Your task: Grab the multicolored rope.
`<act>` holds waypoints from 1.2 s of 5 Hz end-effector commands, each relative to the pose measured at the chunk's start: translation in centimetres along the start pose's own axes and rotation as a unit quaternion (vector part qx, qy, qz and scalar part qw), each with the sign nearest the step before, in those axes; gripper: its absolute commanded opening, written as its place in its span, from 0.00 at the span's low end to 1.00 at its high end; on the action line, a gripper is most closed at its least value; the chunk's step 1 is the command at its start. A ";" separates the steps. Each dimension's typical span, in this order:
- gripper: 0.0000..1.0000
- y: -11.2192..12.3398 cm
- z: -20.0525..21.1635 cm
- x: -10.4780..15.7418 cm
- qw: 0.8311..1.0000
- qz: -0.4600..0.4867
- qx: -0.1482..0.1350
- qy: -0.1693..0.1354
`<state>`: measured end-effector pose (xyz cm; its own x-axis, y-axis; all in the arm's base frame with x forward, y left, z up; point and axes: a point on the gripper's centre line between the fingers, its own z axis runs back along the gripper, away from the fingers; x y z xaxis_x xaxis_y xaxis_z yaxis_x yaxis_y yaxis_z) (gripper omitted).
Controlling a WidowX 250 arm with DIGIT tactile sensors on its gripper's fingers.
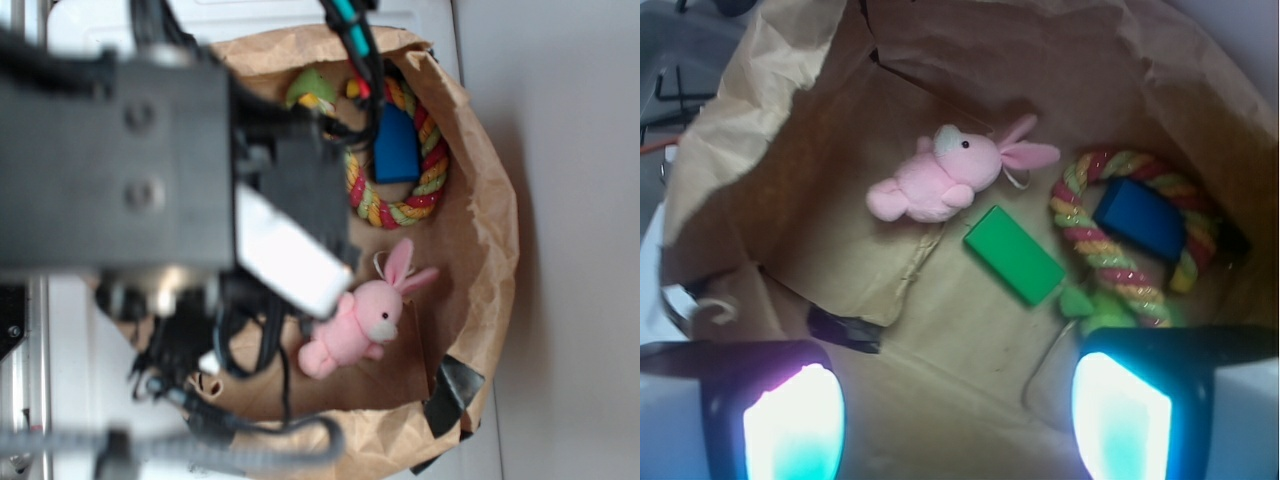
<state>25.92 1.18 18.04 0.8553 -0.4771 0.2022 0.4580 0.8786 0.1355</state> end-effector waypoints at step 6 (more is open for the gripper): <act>1.00 5.1 -5.7 3.3 0.994 -0.108 0.019 0.018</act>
<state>31.83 3.85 12.33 0.7542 -0.6493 0.0978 0.6304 0.7576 0.1692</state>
